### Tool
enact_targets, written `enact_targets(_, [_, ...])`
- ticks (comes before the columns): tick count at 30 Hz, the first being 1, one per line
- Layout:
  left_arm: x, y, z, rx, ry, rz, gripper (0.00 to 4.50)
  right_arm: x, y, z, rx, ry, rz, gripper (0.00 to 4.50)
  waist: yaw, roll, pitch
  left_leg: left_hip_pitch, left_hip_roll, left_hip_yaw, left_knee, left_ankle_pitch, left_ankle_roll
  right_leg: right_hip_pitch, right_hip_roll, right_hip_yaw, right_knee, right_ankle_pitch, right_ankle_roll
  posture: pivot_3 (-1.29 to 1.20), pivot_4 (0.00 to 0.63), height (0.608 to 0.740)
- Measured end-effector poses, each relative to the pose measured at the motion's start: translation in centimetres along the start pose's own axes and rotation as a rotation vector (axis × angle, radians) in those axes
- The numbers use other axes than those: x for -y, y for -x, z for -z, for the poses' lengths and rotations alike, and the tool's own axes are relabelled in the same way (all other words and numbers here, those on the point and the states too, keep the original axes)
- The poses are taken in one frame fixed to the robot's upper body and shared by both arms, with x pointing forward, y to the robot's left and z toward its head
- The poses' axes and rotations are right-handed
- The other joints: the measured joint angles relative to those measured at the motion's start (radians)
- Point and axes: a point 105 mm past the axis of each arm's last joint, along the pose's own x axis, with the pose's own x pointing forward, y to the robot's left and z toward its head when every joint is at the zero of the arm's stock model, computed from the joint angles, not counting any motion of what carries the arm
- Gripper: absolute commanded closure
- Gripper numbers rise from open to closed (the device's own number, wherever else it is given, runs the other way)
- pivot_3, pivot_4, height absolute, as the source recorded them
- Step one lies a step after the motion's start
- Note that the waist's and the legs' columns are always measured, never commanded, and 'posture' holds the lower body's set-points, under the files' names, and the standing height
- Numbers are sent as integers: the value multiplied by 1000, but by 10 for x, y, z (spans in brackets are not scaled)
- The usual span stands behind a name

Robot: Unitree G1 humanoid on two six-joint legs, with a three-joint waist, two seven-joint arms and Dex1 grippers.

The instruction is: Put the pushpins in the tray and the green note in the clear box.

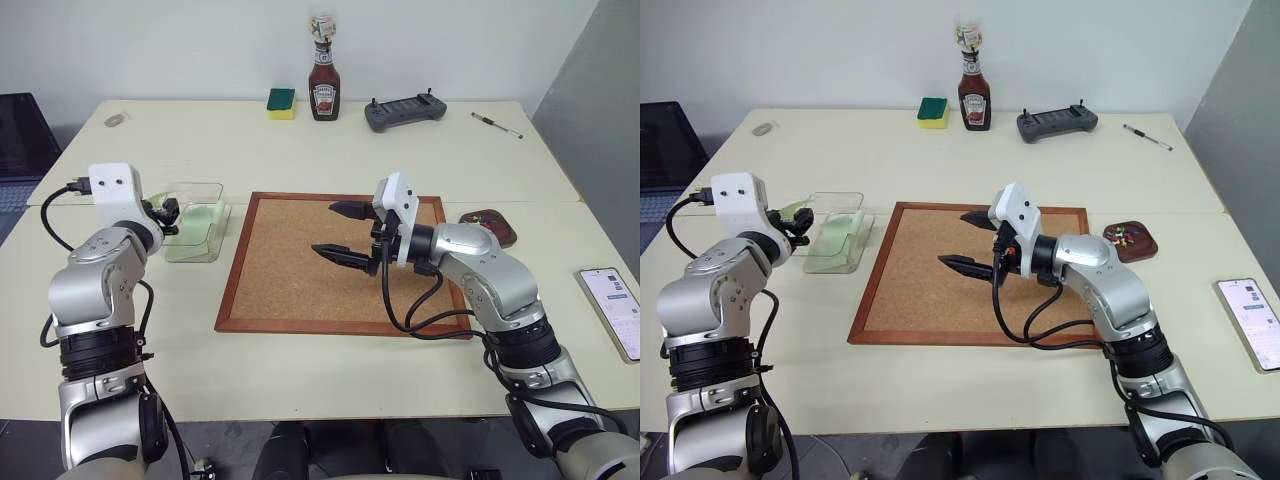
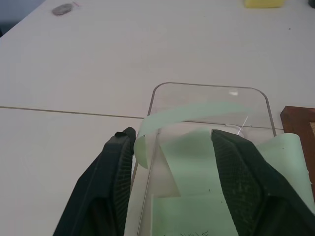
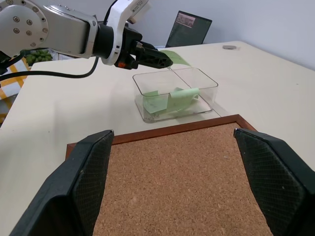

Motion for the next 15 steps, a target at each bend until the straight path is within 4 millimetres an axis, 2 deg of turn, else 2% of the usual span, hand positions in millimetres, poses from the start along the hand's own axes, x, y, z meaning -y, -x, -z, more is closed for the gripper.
enact_targets(4, [5, 2, 7, -43, 8, 31, 569, 0, 0, 0, 1, 1, 0, 374, -1, 0, 0, 0, 0, 0, 0, 0, 0, 0, 0, 0, 0, 0, 0, 0, 150, 740])
enact_targets(9, [17, 3, 16, -98, 16, 91, 569, 0, 0, -1, 2, 3, 1, 374, -5, 0, 0, 0, 0, 0, 0, 0, 0, 0, 0, 0, 0, 0, 0, 0, 150, 740])
enact_targets(12, [24, 3, 24, -140, 77, 109, 569, 1, 0, -1, 2, 3, 2, 374, -8, 0, 0, 0, 0, 0, 0, 0, 0, 0, 0, 0, 0, 0, 0, 0, 150, 740])
enact_targets(15, [24, 3, 23, -141, 89, 111, 569, 1, 0, -1, 2, 3, 3, 374, -9, 0, 0, 0, 0, 0, 0, 0, 0, 0, 0, 0, 0, 0, 0, 0, 150, 740])
